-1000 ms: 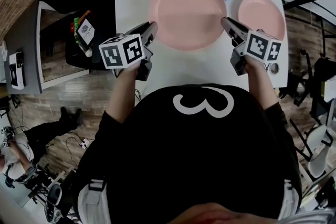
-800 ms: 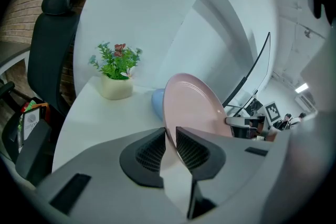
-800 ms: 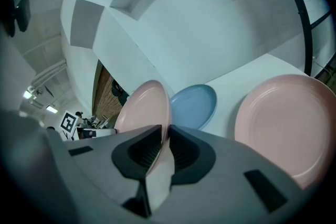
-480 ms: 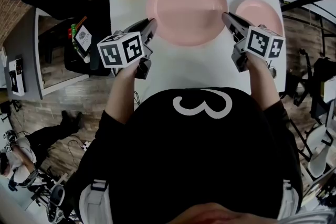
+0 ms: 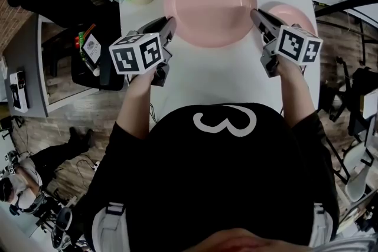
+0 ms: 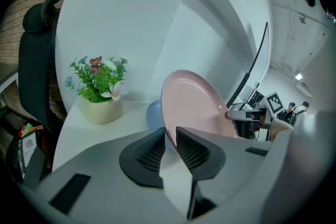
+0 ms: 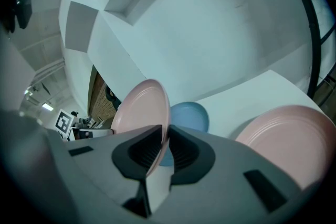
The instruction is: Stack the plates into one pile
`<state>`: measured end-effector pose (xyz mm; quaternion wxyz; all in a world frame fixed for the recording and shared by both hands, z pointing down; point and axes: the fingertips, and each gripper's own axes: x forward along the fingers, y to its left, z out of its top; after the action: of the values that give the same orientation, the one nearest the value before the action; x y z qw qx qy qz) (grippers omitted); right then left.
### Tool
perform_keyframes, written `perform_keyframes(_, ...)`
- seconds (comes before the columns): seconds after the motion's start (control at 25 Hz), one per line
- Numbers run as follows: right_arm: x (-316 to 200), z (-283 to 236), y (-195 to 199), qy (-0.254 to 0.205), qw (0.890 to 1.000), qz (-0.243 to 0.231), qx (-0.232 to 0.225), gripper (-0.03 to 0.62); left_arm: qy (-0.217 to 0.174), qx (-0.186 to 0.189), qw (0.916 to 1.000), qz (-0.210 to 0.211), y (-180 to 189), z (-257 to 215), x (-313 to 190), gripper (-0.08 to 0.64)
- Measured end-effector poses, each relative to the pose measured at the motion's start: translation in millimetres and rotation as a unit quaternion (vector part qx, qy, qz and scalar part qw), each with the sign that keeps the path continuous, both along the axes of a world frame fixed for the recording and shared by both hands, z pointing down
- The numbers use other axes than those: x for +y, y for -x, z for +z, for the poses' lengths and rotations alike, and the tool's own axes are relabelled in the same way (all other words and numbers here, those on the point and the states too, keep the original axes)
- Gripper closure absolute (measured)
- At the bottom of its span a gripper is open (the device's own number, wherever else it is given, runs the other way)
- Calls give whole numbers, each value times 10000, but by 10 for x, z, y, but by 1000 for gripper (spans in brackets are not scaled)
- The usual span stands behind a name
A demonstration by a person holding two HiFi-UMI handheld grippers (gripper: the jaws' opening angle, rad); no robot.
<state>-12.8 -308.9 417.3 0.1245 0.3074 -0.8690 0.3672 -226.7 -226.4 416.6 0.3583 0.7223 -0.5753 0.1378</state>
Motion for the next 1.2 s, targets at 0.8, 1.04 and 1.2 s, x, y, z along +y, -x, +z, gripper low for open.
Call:
perform_keyframes(0.8,-496,445,-54,174,9991,267,273,537,254,-190,9995,-21,-20,410,-551,485)
perform_keyframes(1.04,-576,528,-51,147,9987,222,428,537,346,-214,9991,-67,-17,546,-626,485)
perform_keyframes(1.2,-620,625,-11,173,9981,170,575,537,439,-197,9988,-123,17,663,-665,485)
